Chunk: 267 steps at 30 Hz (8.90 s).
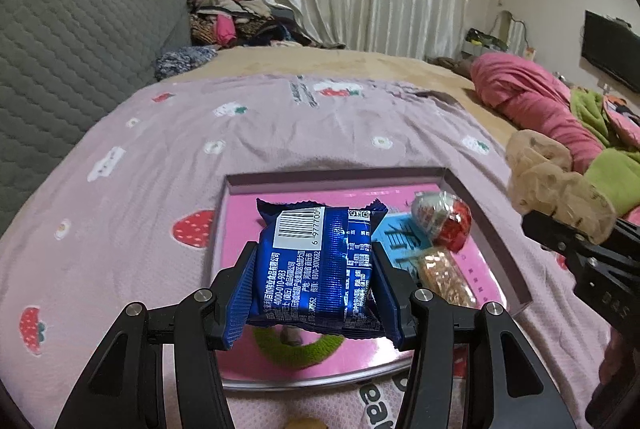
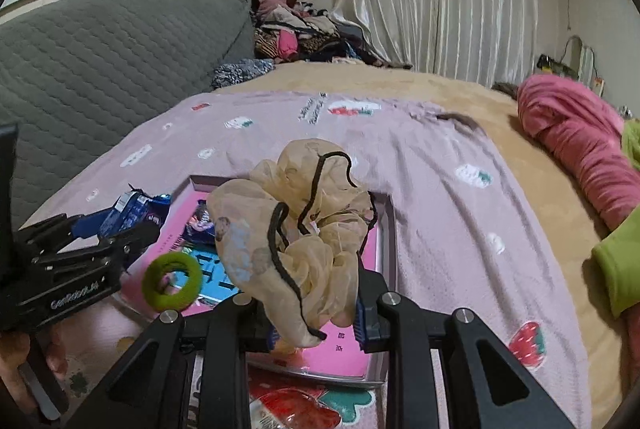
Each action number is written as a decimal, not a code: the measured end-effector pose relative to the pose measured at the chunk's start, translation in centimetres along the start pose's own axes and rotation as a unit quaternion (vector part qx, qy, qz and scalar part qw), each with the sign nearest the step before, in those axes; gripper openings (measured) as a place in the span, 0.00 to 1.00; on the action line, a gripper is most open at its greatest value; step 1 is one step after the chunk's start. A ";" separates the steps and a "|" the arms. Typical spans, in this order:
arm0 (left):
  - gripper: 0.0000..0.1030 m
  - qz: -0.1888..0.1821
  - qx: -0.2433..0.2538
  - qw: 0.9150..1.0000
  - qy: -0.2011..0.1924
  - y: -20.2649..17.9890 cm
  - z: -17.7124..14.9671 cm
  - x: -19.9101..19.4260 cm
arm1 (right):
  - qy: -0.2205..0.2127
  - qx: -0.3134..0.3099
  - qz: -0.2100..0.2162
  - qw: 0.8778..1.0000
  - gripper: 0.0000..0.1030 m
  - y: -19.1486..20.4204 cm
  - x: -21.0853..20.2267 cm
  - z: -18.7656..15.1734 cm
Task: Organize objects
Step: 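Carry the Oreo pack and scrunchie over the tray with both tools, then open the left tool over the book while the right tool releases the scrunchie, then withdraw both open tools back toward the walnut and candy egg, then grasp the walnut with the left tool while the right tool grasps the clear candy egg, then lift and carry the walnut and candy egg over the tray with both tools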
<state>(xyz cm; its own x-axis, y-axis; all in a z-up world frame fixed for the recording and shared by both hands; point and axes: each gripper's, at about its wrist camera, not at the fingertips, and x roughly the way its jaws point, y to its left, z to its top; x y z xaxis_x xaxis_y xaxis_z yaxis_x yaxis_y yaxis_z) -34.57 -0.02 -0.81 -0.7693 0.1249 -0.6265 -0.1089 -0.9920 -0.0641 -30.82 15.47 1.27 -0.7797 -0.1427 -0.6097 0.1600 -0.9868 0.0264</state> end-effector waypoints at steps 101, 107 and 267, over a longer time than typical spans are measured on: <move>0.89 0.067 -0.060 0.996 0.002 3.2 -5.1 -9.3 | 0.023 0.024 -0.021 0.999 0.99 3.5 -6.8 -3.3; 0.89 0.071 -0.052 0.996 -0.006 2.4 -5.4 -13.3 | 0.009 0.020 -0.021 1.000 0.99 4.7 -10.6 -2.5; 0.34 0.033 -0.008 0.999 -0.002 2.5 2.2 -2.6 | -0.034 -0.009 0.001 0.999 0.54 5.6 -1.5 2.9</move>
<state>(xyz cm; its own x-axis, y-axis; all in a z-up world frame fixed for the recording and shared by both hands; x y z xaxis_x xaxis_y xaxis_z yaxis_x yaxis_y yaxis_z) -34.20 -2.75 2.38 -0.7770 0.0598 -0.6267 -0.0481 -0.9982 -0.0356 -30.52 9.92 4.58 -0.8183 -0.1506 -0.5548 0.1724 -0.9849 0.0131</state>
